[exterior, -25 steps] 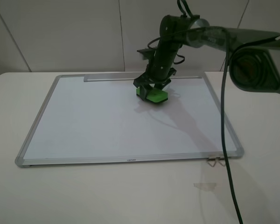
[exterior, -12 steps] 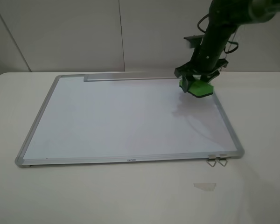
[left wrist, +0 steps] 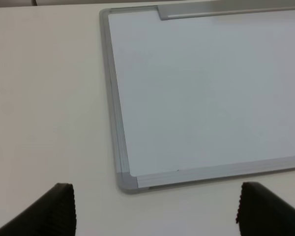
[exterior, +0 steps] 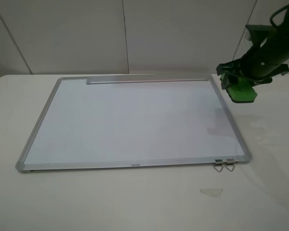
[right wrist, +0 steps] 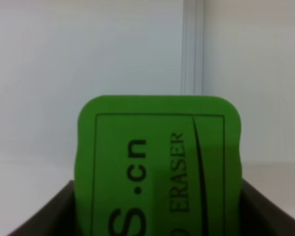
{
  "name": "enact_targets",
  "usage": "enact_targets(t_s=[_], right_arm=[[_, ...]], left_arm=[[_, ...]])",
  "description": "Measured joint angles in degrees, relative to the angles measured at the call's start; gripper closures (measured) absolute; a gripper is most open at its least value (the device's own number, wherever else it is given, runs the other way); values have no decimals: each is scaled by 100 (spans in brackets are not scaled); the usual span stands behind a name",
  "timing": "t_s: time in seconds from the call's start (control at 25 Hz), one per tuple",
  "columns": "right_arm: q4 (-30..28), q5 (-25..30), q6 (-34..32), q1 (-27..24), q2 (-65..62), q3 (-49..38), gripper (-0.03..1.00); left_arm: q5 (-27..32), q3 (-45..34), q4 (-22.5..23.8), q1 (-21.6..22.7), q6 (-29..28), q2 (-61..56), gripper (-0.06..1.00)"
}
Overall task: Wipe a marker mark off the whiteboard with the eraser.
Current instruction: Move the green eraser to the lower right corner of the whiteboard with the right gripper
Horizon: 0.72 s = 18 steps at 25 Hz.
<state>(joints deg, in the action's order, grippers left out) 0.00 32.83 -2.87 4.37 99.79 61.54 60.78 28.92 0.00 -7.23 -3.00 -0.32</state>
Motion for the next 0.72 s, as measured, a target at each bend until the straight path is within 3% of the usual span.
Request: enact_targets(t_s=[0.32, 0.72], right_arm=[[222, -1477, -21, 100, -15, -1294, 38], [453, -2014, -21, 112, -15, -1818, 38]], left_arm=[[0, 0, 0, 0, 0, 0, 26], [0, 0, -34, 0, 0, 0, 26]])
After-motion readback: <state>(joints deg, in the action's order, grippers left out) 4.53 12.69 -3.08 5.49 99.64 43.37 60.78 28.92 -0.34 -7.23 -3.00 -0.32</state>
